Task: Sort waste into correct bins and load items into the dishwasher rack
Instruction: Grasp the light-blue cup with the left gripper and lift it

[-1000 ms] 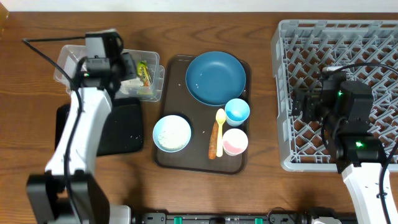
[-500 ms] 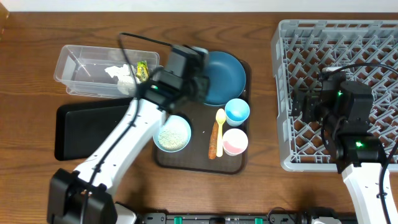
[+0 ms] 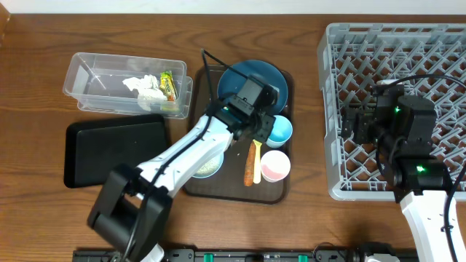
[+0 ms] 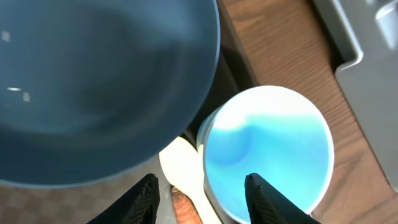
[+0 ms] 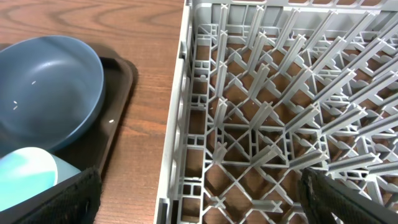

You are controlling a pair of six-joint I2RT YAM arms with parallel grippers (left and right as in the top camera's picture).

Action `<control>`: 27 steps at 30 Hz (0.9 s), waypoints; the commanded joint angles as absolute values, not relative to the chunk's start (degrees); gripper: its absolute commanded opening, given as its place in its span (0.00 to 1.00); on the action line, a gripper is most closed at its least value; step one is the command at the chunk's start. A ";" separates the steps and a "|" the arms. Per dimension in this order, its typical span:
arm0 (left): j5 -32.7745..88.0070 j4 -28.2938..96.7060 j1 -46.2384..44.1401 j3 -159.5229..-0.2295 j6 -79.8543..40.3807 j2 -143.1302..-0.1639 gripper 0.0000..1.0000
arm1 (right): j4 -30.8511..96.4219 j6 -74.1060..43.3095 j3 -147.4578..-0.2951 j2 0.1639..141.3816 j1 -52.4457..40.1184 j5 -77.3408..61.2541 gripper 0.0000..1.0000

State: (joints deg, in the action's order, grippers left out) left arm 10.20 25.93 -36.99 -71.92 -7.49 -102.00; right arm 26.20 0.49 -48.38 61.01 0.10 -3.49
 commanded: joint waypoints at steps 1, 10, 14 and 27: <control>10.31 26.09 -37.08 -72.14 -7.22 -104.86 0.47 | 26.44 0.91 -49.60 61.10 -0.78 -4.10 0.99; 10.31 24.29 -36.97 -72.14 -7.64 -106.59 0.06 | 26.44 0.91 -49.60 61.10 -0.78 -4.08 0.99; 10.33 24.08 -36.10 -72.14 -7.64 -104.49 0.06 | 26.41 0.93 -49.60 61.10 -0.78 -2.96 0.99; 37.19 16.21 -16.56 -72.14 -22.28 -92.75 0.06 | 15.88 -2.15 -49.60 66.74 -0.78 -20.25 0.99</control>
